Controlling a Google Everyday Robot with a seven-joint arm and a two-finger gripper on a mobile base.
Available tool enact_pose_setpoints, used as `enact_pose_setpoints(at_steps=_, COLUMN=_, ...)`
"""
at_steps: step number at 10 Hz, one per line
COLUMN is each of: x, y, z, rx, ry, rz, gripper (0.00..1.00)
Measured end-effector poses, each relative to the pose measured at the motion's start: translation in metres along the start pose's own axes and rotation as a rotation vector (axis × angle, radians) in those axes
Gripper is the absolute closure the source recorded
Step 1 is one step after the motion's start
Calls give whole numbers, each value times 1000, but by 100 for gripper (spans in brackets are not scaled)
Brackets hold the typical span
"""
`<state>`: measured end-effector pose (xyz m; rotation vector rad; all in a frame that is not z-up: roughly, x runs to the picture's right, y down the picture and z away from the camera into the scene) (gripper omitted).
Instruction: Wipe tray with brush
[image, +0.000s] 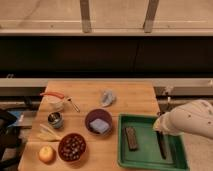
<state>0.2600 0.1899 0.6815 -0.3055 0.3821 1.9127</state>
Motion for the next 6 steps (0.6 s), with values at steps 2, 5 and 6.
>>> enact_pose_setpoints(at_steps=2, x=7, y=42, z=8, rx=-13, ry=18, rz=-44, gripper=100)
enact_pose_setpoints(at_steps=5, x=19, y=64, z=14, rx=-4, ry=39, rz=-24, gripper=100)
enact_pose_setpoints(at_steps=6, x=21, y=62, z=13, rx=4, ry=40, rz=-5, gripper=100)
